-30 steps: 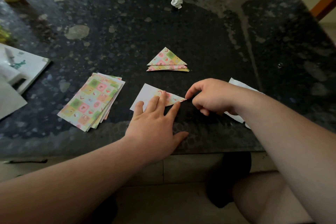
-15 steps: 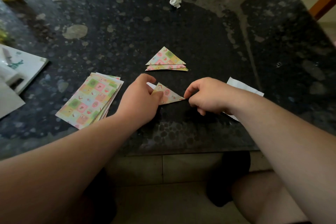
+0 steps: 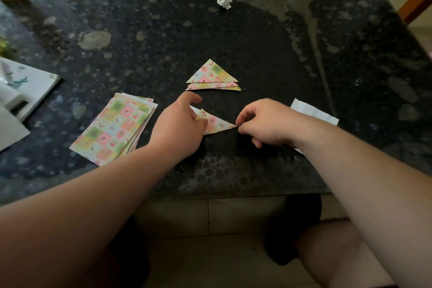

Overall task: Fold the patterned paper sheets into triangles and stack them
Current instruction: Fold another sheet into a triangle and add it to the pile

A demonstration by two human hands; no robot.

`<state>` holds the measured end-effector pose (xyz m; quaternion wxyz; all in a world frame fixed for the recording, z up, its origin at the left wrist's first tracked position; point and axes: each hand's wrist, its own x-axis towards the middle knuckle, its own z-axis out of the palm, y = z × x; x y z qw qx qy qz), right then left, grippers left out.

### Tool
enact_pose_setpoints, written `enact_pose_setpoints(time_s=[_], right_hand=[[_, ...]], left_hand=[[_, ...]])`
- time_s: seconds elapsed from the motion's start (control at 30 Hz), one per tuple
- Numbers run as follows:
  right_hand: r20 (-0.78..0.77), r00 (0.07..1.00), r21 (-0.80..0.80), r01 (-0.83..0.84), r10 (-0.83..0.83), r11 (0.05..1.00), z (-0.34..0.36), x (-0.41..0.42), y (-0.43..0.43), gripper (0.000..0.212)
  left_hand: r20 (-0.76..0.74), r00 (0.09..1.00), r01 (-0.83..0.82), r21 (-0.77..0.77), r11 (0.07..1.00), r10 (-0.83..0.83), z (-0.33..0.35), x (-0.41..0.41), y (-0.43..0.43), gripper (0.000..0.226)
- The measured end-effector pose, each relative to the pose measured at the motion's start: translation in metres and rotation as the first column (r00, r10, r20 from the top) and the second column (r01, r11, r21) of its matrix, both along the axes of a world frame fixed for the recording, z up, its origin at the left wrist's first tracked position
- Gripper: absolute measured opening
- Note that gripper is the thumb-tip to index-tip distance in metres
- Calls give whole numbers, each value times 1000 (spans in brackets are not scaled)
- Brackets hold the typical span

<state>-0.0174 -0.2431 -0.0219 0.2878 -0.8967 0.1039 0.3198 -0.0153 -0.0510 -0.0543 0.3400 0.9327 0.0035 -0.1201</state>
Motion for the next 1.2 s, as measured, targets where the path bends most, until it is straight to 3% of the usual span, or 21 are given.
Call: enact_pose_setpoints(time_s=[0.1, 0.37, 1.2], right_hand=[[26, 1000, 2, 3, -3, 1000, -1, 0, 0, 6], [119, 990, -10, 76, -74, 997, -6, -2, 6, 14], [79, 990, -4, 118, -117, 993, -8, 1, 8, 15]], left_hand=[[2, 1000, 4, 6, 1000, -4, 0, 3, -1, 45], [10, 1000, -1, 16, 1000, 1, -3, 4, 0, 46], [-3, 1000, -12, 35, 999, 12, -1, 3, -4, 48]])
